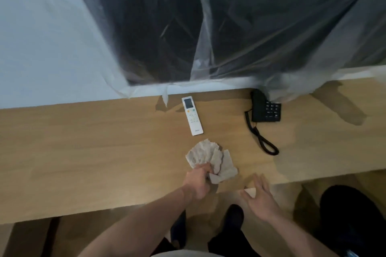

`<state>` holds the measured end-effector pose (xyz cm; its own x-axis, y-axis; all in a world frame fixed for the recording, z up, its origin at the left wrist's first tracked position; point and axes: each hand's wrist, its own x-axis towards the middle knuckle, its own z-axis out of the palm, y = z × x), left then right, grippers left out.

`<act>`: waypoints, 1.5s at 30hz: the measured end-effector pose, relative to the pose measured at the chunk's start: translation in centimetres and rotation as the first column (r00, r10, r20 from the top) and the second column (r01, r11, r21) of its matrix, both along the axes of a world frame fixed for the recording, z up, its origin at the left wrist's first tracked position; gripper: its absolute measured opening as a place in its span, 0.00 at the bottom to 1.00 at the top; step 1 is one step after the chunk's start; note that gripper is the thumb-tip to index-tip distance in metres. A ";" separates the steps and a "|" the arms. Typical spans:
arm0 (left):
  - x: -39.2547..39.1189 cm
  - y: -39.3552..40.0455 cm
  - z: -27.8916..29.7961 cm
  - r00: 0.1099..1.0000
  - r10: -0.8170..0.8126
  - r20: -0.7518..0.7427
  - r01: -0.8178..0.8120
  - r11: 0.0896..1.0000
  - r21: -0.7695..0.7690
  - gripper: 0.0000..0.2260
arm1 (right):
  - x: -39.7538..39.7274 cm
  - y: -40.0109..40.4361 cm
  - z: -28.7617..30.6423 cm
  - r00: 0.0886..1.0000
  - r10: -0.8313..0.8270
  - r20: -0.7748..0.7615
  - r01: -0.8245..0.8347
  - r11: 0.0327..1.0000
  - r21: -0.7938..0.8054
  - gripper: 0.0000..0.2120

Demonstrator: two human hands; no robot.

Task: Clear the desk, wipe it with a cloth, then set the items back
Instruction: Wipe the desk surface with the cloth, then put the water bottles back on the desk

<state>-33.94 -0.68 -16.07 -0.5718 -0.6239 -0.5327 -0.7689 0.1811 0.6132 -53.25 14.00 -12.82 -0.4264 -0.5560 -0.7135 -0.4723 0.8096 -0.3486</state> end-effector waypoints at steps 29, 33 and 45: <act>-17.3 1.6 11.2 0.960 -0.273 -0.065 0.253 0.941 -0.225 0.20 | -18.6 10.0 8.5 0.993 -0.118 0.015 0.118 0.957 -0.264 0.40; -17.8 2.5 12.0 0.902 -0.431 0.037 0.420 0.852 -0.312 0.24 | -17.9 13.3 9.8 0.995 -0.097 -0.035 0.088 0.976 -0.200 0.38; -27.8 16.2 18.2 0.724 -0.686 0.074 0.662 0.660 -0.355 0.26 | -20.1 27.6 14.5 0.947 -0.314 -0.068 0.280 0.912 -0.299 0.37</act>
<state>-61.77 15.54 2.16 -0.9306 -0.1828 -0.3170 -0.3174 0.8345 0.4505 -73.32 41.62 1.69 -0.6712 -0.5618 -0.4837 -0.2747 0.7945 -0.5416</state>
